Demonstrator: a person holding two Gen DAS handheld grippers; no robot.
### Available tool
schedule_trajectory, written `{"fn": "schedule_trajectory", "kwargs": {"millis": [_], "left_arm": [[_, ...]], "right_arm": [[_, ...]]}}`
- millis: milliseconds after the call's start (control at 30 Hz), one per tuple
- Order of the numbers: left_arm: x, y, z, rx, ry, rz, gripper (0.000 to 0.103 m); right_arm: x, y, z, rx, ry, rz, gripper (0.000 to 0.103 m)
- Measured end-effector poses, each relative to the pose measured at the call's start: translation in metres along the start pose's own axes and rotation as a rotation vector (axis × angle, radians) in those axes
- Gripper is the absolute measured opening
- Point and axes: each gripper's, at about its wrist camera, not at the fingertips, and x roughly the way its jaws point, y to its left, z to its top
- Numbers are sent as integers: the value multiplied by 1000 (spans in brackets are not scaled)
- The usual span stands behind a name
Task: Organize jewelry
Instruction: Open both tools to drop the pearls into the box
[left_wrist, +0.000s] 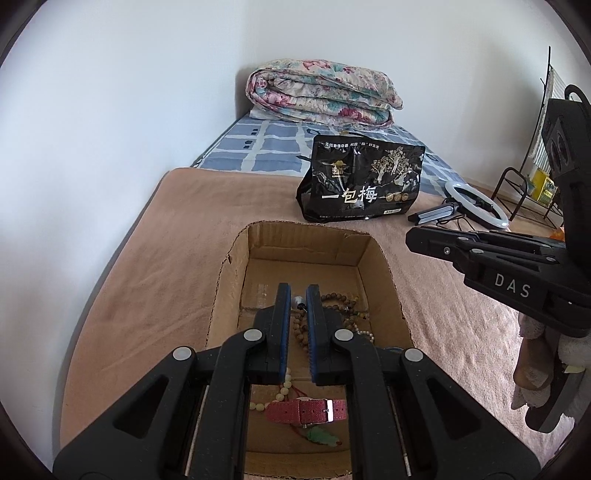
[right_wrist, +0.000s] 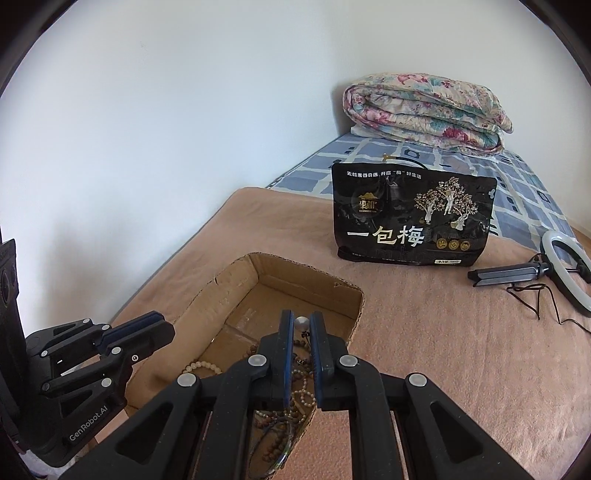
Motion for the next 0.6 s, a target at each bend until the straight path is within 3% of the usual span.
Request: {"fn": "schedule_trajectory", "kwargs": {"millis": [167, 267, 333, 367, 400, 433, 500, 600], "left_arm": [[2, 1, -1, -7, 10, 2, 6], [2, 1, -2, -7, 8, 4, 6], [3, 1, -1, -6, 9, 8, 8], [3, 2, -2, -8, 9, 13, 21], [2, 2, -2, -11, 7, 13, 44], [0, 3, -2, -15, 0, 13, 52], [-4, 3, -2, -15, -11, 19, 57], [-6, 4, -2, -20, -6, 26, 57]], "right_arm": [[1, 2, 2, 4, 4, 10, 8], [1, 3, 3, 7, -3, 5, 26], [0, 4, 3, 7, -3, -4, 32], [-1, 5, 3, 6, -4, -15, 39], [-2, 4, 3, 8, -10, -27, 51], [-5, 4, 4, 13, -20, -41, 57], [-10, 2, 4, 29, -43, -53, 76], [-14, 0, 6, 37, -41, -60, 80]]}}
